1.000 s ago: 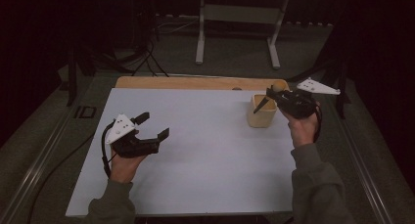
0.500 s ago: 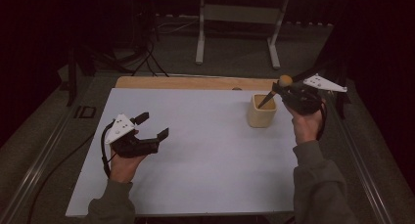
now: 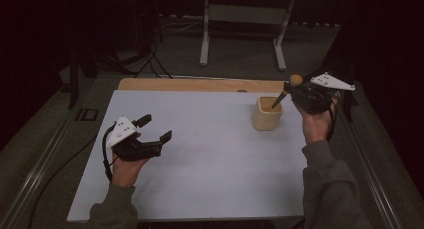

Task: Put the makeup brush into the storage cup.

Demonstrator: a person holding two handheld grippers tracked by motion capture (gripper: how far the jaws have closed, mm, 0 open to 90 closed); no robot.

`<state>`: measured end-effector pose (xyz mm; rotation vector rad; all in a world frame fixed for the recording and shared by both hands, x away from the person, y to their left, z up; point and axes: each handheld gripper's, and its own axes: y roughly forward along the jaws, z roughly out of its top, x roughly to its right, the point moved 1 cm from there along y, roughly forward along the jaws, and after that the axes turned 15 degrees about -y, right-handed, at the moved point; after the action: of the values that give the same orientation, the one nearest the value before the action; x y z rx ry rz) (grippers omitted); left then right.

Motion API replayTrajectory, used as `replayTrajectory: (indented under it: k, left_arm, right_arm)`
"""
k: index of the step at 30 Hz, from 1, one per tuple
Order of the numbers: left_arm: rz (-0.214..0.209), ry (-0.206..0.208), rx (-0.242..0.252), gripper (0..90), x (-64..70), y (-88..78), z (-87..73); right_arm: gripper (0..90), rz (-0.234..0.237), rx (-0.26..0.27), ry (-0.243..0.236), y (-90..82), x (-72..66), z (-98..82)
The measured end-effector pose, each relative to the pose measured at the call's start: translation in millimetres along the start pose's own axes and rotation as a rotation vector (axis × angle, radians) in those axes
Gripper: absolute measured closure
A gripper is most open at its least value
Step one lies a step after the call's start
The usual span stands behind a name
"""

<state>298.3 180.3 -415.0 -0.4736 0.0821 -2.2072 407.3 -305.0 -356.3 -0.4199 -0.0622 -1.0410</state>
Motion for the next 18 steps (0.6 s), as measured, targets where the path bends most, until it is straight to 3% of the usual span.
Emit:
replayTrajectory:
  k: [9, 18]
  left_arm:
    - [0.0, 0.0, 0.001, 12.9, 0.0, -0.2, 0.0]
    - [0.001, -0.001, 0.003, 12.9, -0.1, -0.4, 0.1]
  right_arm:
    - [72.9, -0.009, -0.036, -0.014, 4.3, 1.8, -0.5]
    - [72.9, -0.01, -0.035, -0.009, 5.5, 1.8, -0.9]
